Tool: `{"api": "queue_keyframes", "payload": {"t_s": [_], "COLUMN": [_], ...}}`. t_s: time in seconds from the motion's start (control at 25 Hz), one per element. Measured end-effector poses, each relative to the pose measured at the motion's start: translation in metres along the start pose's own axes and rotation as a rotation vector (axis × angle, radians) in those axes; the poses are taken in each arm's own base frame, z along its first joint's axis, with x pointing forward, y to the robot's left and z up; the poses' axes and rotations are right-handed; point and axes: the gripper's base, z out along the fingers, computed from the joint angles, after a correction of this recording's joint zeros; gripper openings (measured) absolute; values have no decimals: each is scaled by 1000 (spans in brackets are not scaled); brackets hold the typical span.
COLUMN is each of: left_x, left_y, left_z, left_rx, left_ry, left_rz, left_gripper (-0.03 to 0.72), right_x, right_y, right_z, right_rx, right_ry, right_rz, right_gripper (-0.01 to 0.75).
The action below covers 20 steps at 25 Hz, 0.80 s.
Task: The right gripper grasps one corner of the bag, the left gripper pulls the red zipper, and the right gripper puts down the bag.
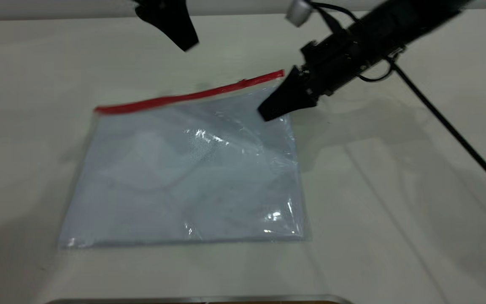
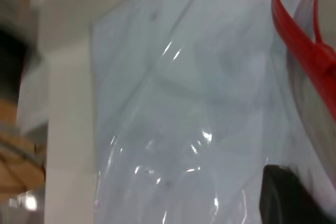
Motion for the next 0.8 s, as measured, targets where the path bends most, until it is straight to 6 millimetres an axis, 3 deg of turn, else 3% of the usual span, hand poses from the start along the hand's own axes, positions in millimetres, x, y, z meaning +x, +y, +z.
{"api": "queue_keyframes", "payload": {"t_s": [0.2, 0.4, 0.8], "left_x": [-1, 1, 10], "left_y": [-5, -8, -4], "left_z": [14, 22, 46], "left_rx": [72, 128, 153], "left_ry": [-20, -34, -15], "left_rz": [63, 85, 74], "left_gripper": [590, 590, 590], "right_x": [-25, -41, -46], "right_y": [7, 7, 7], "right_z": [12, 13, 11], "right_rx": [-22, -20, -27], "right_ry": [27, 13, 16], "right_rz": [-113, -169, -194], "right_gripper": [33, 33, 33]}}
